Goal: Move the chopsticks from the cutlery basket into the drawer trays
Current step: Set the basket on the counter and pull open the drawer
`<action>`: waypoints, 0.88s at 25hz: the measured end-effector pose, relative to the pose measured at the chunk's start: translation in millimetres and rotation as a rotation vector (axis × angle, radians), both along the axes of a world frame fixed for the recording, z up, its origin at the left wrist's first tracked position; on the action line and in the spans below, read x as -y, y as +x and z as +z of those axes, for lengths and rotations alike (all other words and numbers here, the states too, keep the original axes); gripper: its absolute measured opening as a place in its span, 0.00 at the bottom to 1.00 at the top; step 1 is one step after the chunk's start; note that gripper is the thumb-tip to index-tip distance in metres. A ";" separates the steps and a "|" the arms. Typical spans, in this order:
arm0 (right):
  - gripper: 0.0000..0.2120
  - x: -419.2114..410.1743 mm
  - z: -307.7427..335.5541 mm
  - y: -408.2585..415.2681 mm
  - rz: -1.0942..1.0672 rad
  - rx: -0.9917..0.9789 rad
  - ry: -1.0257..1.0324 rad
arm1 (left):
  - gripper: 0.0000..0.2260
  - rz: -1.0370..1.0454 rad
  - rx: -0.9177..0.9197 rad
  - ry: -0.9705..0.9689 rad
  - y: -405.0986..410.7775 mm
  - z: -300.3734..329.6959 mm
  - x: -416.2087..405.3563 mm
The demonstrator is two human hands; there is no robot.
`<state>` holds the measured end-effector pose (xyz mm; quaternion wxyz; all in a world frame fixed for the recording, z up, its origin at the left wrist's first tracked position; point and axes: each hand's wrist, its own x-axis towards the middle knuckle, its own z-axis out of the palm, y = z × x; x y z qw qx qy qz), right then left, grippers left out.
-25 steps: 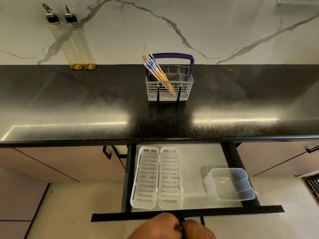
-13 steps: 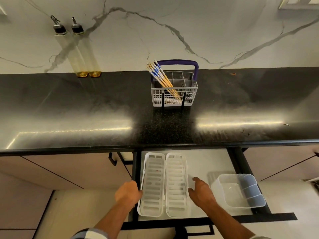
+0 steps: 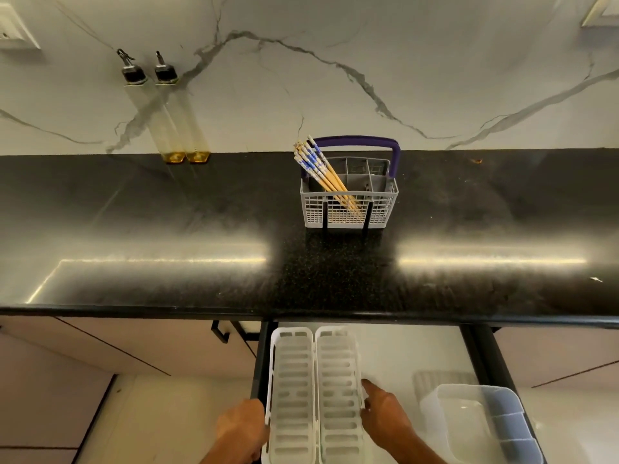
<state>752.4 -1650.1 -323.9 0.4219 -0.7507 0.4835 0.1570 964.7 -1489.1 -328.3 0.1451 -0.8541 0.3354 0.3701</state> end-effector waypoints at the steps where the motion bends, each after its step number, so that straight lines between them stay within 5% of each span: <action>1: 0.23 1.3 1.5 -1.2 0.030 -0.015 0.000 | 0.18 -0.045 0.014 0.006 0.1 2.7 -0.2; 3: 0.24 5.0 10.3 -1.4 0.103 -0.054 -0.014 | 0.22 -0.070 -0.013 0.031 2.7 17.8 6.2; 6: 0.24 20.0 42.6 8.7 0.178 -0.111 -0.021 | 0.14 0.041 -0.176 -0.050 26.1 59.8 30.0; 10: 0.18 60.9 127.9 48.6 0.283 0.104 -0.135 | 0.10 0.221 -0.333 -0.538 60.9 142.1 86.1; 14: 0.10 122.6 199.3 108.2 0.098 0.411 -0.288 | 0.07 0.478 -0.460 -0.973 100.1 193.6 160.3; 22: 0.13 221.7 239.2 202.9 0.016 0.429 -0.596 | 0.07 0.685 -0.544 -1.209 126.7 214.1 266.3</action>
